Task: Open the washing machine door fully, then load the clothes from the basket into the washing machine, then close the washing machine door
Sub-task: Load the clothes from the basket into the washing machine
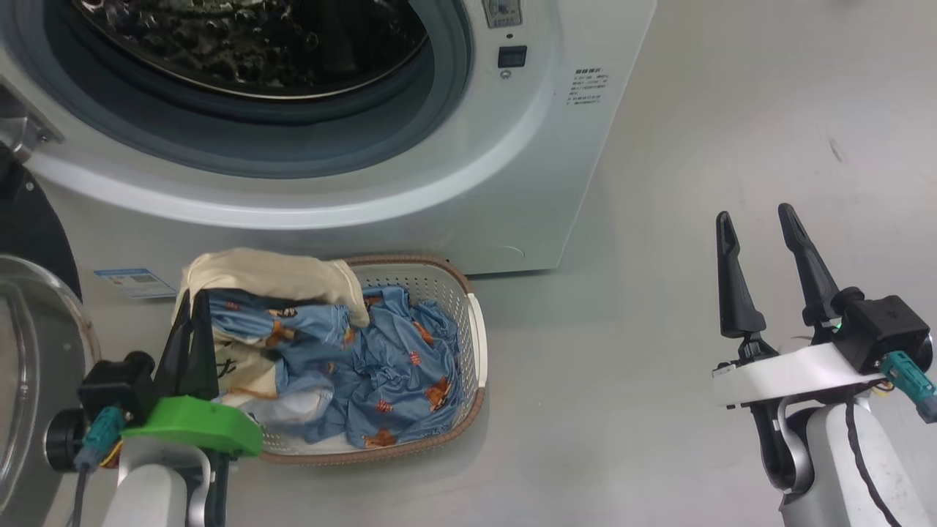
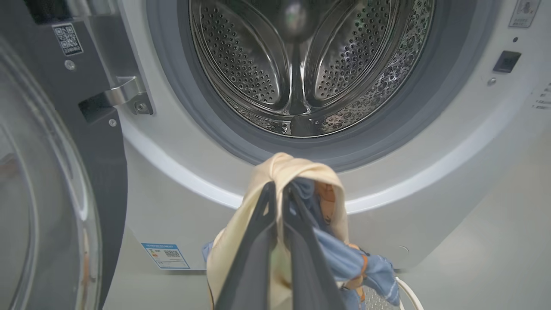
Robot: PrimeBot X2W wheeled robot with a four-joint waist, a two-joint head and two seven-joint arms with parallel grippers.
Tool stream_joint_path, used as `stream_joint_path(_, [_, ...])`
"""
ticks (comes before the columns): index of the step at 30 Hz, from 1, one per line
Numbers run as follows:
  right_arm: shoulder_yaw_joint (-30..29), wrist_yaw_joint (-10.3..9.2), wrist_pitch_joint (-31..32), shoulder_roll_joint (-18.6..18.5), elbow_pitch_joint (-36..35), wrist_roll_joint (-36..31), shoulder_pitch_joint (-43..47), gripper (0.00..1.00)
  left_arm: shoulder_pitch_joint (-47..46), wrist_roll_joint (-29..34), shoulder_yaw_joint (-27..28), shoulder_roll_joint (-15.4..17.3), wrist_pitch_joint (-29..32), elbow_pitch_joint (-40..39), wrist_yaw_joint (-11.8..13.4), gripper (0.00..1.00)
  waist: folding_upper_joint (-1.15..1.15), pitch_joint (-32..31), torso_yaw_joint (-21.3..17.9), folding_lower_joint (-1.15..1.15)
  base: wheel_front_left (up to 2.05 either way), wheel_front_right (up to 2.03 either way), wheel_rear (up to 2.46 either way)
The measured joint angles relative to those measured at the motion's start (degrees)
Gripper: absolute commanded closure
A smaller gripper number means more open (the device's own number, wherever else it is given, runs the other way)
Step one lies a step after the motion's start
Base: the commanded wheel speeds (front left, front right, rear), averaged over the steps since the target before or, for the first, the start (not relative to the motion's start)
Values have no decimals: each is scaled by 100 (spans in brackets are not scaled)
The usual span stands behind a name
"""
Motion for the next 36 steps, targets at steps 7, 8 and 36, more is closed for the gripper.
stream_joint_path(7, [-8, 37, 0, 8, 129, -7, 427, 0, 784, 148, 14, 0, 0, -197, 124, 100, 0, -576, -38, 0, 0, 0, 0])
stream_joint_path(8, [-20, 46, 0, 9, 146, -8, 497, 0, 885, 160, 9, 0, 0, -238, 164, 100, 0, -660, -44, 0, 0, 0, 0])
stream_joint_path(36, [-111, 135, 1, 37, 368, -157, 1563, 0, 2366, 180, -376, 10, 0, -1366, 544, 100, 0, -1913, -115, 0, 0, 0, 0])
